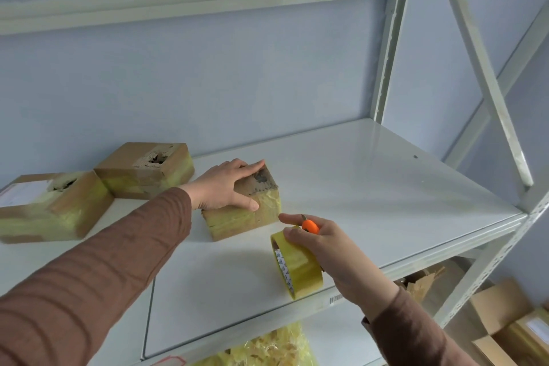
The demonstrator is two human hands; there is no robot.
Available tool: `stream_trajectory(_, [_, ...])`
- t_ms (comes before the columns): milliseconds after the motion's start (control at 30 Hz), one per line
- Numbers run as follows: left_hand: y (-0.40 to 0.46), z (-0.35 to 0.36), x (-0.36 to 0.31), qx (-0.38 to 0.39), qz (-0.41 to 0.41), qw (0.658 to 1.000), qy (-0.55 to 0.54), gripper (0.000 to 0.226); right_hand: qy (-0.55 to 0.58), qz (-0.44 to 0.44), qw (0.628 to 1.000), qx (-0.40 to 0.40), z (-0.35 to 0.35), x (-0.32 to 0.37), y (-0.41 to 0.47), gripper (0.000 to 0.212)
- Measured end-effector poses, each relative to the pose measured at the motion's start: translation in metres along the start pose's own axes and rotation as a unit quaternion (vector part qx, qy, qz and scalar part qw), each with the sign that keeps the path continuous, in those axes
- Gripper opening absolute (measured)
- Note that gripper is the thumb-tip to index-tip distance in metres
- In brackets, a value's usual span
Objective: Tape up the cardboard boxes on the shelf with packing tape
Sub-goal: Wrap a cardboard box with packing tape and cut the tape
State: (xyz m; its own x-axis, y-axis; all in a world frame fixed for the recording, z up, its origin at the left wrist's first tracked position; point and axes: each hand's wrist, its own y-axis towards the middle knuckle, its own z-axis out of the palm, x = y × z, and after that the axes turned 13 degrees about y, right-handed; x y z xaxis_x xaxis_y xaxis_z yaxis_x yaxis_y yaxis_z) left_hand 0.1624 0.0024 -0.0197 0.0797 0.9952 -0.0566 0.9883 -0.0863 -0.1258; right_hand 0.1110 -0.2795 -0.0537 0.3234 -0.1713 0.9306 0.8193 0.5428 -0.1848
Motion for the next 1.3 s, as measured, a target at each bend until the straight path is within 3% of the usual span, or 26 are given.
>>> stream_trajectory(133, [-0.001,-0.02,-0.007,0.085,-0.013,0.981,-0.172,0.099,0.005,-0.024,1.0,-0.005,0.003,0.008,0.003,0.023])
stream_trajectory(267, [-0.006,-0.028,-0.004,0.205,-0.035,0.913,-0.352,0.063,0.063,-0.027,0.997,0.019,0.006,0.027,0.013,0.024])
stream_trajectory(333, [-0.009,-0.029,-0.003,0.223,-0.043,0.897,-0.378,0.056,0.063,-0.024,0.998,0.017,0.007,0.034,0.02,0.023])
stream_trajectory(400, [-0.01,-0.033,-0.006,0.197,-0.019,0.91,-0.365,0.036,0.041,-0.033,0.999,0.012,0.006,0.039,0.025,0.021])
stream_trajectory(533, [-0.021,-0.036,-0.018,0.038,0.114,0.972,-0.202,0.056,0.032,-0.083,0.996,0.006,0.008,0.04,0.029,0.024])
stream_trajectory(633, [-0.026,-0.026,-0.018,-0.062,0.164,0.983,-0.054,0.052,0.067,-0.137,0.988,-0.028,0.007,0.031,0.029,0.04])
stream_trajectory(733, [-0.026,-0.027,-0.015,-0.119,0.162,0.978,0.047,0.049,0.093,-0.169,0.981,-0.026,0.002,0.023,0.029,0.042])
stream_trajectory(833, [-0.029,-0.029,-0.01,-0.113,0.173,0.971,0.122,0.06,0.093,-0.192,0.977,0.001,0.001,0.024,0.031,0.037])
stream_trajectory(933, [-0.03,-0.023,-0.004,-0.05,0.114,0.97,0.209,0.112,0.099,-0.209,0.972,0.033,0.002,0.023,0.036,0.038])
stream_trajectory(967, [-0.03,-0.022,-0.003,-0.028,0.088,0.974,0.206,0.114,0.097,-0.211,0.972,0.046,0.002,0.022,0.038,0.037])
stream_trajectory(1133, [-0.03,-0.018,-0.004,-0.035,0.084,0.994,0.062,0.065,0.049,-0.209,0.972,0.094,0.014,0.016,0.051,0.024])
stream_trajectory(1300, [-0.036,-0.001,-0.005,-0.05,0.017,0.997,0.065,0.052,0.016,-0.207,0.977,0.051,0.014,0.021,0.06,0.021])
